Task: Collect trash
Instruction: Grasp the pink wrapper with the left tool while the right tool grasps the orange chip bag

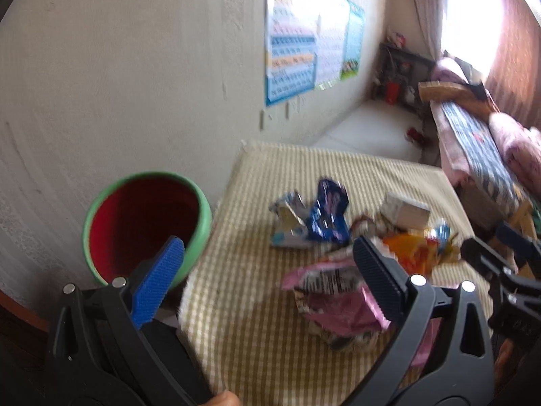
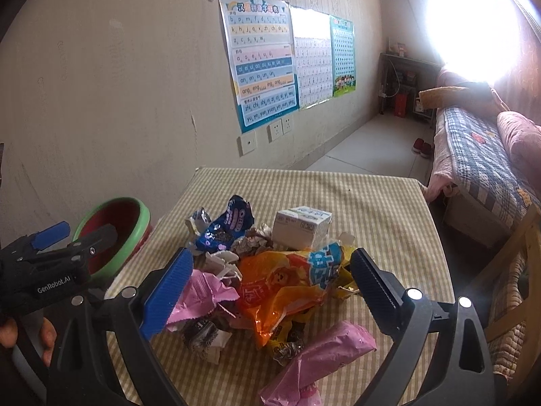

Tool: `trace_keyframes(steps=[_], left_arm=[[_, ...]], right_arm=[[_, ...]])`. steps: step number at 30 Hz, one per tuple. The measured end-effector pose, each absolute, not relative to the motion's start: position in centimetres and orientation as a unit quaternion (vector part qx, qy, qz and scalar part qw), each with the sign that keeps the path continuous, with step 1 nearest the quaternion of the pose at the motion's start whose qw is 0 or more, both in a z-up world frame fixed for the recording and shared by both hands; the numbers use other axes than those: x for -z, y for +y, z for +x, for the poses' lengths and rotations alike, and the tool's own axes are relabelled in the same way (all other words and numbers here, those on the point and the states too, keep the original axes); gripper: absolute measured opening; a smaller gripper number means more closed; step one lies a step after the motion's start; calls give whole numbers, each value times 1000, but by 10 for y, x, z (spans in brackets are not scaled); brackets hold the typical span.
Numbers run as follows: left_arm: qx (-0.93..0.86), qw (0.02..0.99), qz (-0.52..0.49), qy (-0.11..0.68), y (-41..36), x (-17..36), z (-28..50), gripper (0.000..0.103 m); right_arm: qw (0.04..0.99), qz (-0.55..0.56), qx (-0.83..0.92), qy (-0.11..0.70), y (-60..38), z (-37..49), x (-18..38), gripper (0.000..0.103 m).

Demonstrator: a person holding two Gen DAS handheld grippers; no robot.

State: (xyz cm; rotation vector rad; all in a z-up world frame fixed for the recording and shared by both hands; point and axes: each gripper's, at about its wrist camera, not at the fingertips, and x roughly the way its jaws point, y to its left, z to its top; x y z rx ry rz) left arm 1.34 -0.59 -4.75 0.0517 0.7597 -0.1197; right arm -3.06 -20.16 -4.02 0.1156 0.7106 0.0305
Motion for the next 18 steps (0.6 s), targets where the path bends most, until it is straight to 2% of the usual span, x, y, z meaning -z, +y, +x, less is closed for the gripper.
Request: trace_keyframes(steps=[6, 8, 13, 15, 16, 18], left_arm=[[98, 903, 65, 412, -32, 76, 12, 98], [118, 887, 59, 442, -38, 90, 15, 93], [148, 855, 31, 496, -46, 117, 23, 67], [154, 849, 31, 504, -47, 122, 23, 48], [160, 845, 28, 509, -47, 123, 23, 43], [163, 841, 21, 515, -45, 127, 24, 21]], right_arm=[[911, 71, -28, 405, -213, -19, 73, 91], [906, 76, -28, 416, -217, -18, 80, 89], [891, 122, -31, 435, -233, -10, 93, 86], [890, 124, -30, 437, -236, -9, 95, 85], [891, 125, -24, 435, -237, -9, 94, 85], [892, 132, -17, 433, -243, -9, 95, 85]])
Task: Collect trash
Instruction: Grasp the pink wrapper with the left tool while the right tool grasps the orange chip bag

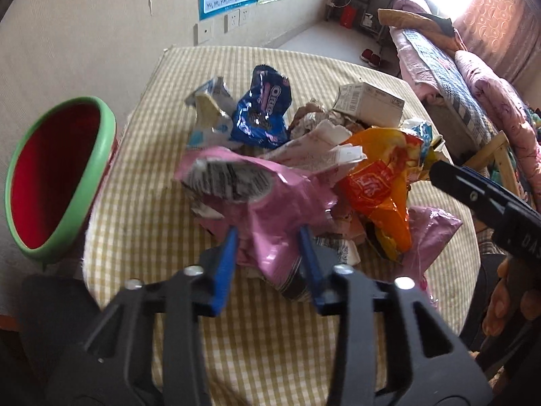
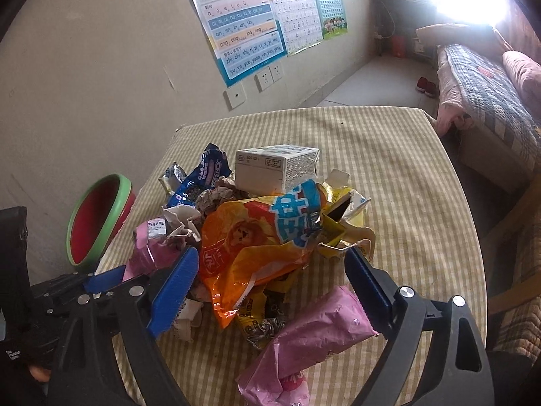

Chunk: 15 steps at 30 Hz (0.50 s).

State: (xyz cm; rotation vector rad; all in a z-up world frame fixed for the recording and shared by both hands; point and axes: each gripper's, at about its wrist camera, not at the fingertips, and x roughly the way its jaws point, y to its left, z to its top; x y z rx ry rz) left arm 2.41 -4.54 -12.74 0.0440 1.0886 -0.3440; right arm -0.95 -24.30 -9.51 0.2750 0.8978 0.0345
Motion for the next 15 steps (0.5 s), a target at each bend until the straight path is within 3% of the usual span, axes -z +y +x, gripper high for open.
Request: trace_keyframes(steps=[3, 6, 7, 9, 15], left_arm=[[161, 842, 9, 515, -40, 129, 23, 15], [155, 851, 10, 502, -36, 123, 20, 18], [153, 853, 7, 499, -35, 121, 21, 24], [145, 858, -6, 492, -28, 116, 20, 59], [137, 863, -21, 486, -24, 108, 26, 66]], right_arm=[[889, 154, -6, 431, -255, -9, 95, 85], [884, 176, -6, 433, -261, -3, 95, 85], [883, 180, -6, 433, -262, 0, 96, 85], [878, 193, -7, 438, -261, 9, 98, 85], [868, 201, 4, 453, -258, 33, 109, 86]])
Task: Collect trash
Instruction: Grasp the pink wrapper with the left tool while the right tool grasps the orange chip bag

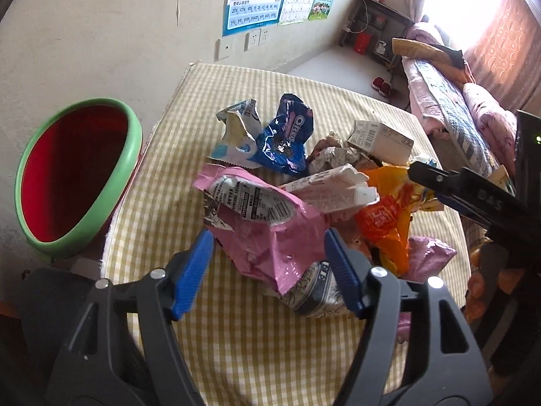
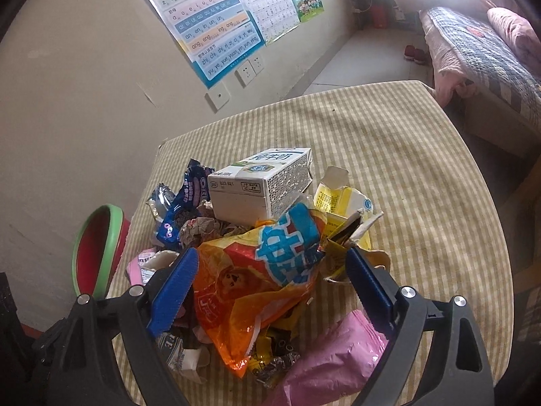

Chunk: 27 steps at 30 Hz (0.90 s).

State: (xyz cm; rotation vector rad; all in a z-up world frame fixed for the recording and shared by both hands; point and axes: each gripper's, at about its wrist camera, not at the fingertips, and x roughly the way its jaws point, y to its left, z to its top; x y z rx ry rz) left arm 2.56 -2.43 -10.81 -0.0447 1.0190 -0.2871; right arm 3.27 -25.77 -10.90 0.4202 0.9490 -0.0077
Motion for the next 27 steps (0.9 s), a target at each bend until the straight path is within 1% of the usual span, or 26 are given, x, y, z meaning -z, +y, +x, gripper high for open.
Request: trace_keyframes(steps=[3, 4, 5, 6, 8, 11, 14, 16, 17, 18, 24, 27], left_arm=[[142, 860, -27, 490, -27, 108, 32, 67], [142, 860, -26, 489, -28, 108, 33, 69], [142, 860, -24, 489, -31, 109, 35, 73], [143, 858, -22, 493, -34, 111, 39, 74], [131, 853, -14, 505, -39, 122, 47, 74], [123, 838, -19, 532, -39, 140, 53, 74], [121, 832, -28, 541, -36, 147, 53, 74], [120, 834, -32, 537, -33, 146, 53, 70], [121, 835, -35, 536, -32, 146, 53, 67], [123, 835, -37, 535, -31, 146, 53, 66], [127, 837, -39, 531, -29, 148, 52, 66], [126, 837, -44, 531, -30, 149, 52, 66]], right_arm=[[870, 198, 15, 452, -259, 32, 105, 86], [873, 203, 18, 444, -261, 28, 103, 86], [874, 205, 23, 440, -263, 26, 102, 86], [873, 207, 26, 441, -263, 26, 103, 86], [862, 222, 25, 455, -267, 27, 110, 87], [862, 227, 24, 453, -268, 23, 112, 87], [863, 238, 21, 445, -267, 19, 107, 87], [863, 252, 14, 438, -267, 15, 102, 87], [862, 256, 9, 438, -264, 15, 101, 87], [860, 259, 2, 440, -263, 13, 101, 87], [839, 289, 8, 461, -265, 18, 119, 86], [841, 272, 11, 467, -263, 30, 123, 86]])
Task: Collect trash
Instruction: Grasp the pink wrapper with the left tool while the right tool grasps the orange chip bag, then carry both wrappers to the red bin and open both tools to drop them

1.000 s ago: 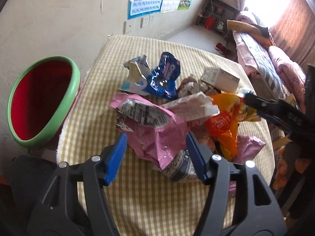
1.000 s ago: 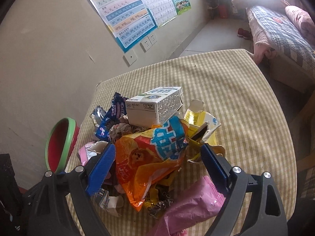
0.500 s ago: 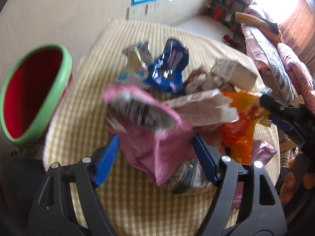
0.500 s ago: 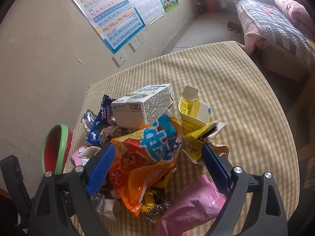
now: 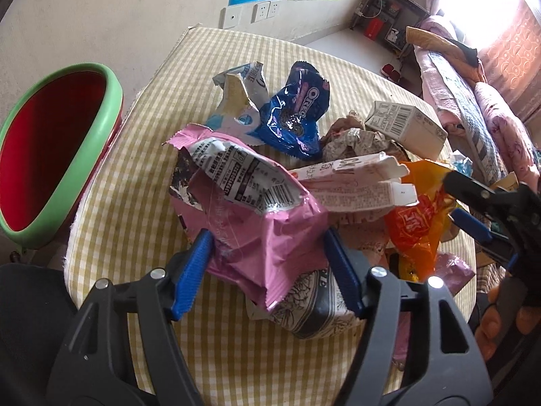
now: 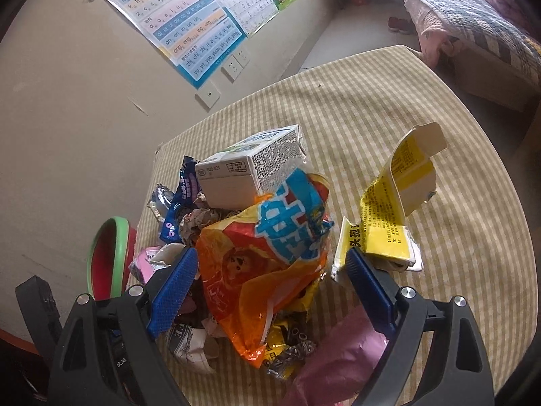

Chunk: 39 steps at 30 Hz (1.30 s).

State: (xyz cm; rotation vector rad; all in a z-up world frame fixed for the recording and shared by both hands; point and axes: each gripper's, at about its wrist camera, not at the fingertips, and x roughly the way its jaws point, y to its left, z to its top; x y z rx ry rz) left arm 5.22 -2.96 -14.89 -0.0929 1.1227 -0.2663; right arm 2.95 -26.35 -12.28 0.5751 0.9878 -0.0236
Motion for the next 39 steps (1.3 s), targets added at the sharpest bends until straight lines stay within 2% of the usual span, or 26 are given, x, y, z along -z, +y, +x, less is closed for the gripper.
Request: trace_keyframes(steps=[2, 3, 4, 7, 25, 39], left_arm=[[127, 838, -41, 529, -30, 149, 52, 66], [128, 839, -40, 528, -29, 149, 51, 62], [129, 839, -40, 528, -29, 148, 51, 60], [133, 840, -45, 524, -27, 147, 50, 53], [79, 901, -64, 422, 26, 78, 37, 52], [-36, 916, -79, 391, 132, 63, 54, 52]], right_arm=[[836, 275, 10, 475, -263, 35, 128, 86], [833, 280, 4, 477, -262, 36, 132, 78], [831, 284, 1, 478, -261, 36, 135, 67], [833, 286, -5, 474, -260, 29, 134, 63], [905, 200, -47, 373, -216, -2, 39, 62], [904, 90, -146, 391, -80, 61, 40, 63]])
